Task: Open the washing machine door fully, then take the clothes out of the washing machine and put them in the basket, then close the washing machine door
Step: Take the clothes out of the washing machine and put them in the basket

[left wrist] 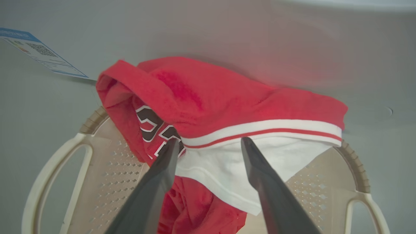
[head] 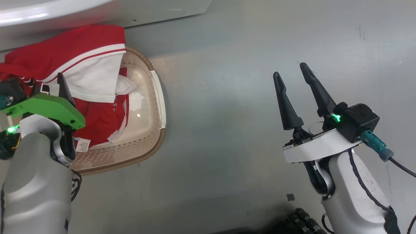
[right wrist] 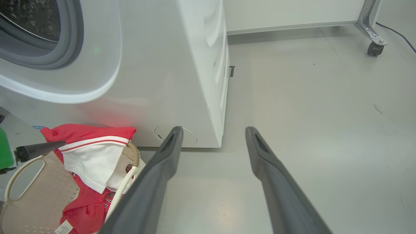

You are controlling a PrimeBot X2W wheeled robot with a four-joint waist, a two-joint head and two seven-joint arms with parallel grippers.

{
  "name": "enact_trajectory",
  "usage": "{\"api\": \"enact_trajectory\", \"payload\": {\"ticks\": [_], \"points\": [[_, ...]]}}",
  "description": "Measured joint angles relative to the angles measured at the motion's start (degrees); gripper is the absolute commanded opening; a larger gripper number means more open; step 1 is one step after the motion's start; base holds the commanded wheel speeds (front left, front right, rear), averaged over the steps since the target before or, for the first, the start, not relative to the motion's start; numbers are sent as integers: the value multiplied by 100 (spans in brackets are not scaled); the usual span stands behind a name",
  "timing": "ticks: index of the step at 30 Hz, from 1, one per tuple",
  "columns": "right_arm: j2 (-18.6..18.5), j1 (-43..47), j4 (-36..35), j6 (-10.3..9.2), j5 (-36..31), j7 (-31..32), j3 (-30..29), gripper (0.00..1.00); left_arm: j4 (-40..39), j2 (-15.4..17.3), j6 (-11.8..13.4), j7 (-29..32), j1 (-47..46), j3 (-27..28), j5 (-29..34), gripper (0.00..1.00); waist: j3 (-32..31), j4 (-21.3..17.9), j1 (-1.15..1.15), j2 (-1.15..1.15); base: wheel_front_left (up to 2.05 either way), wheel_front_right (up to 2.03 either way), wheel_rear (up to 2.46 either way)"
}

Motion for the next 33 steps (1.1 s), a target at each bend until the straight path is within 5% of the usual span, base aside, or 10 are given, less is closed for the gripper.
{"api": "enact_trajectory", "payload": {"ticks": [22, 24, 25, 26, 33], "points": [[0, -270, -13, 0, 49, 0, 32, 100, 703, 94, -491, -290, -636, 144, -223, 100, 482, -126, 0, 0, 0, 0, 0], [0, -295, -13, 0, 53, 0, 33, 100, 757, 94, -530, -313, -671, 140, -223, 42, 486, -126, 0, 0, 0, 0, 0], [0, -295, -11, 0, 54, 0, 33, 100, 795, 94, -544, -338, -688, 133, -223, 28, 487, -126, 0, 0, 0, 0, 0], [0, -296, -8, 0, 54, 0, 32, 100, 835, 94, -566, -354, -704, 131, -223, 0, 488, -125, 0, 0, 0, 0, 0], [0, -311, 8, 0, 54, 0, 22, 100, 1028, 91, -665, -586, -730, 81, -221, 0, 470, -103, 0, 0, 0, 0, 0]]}}
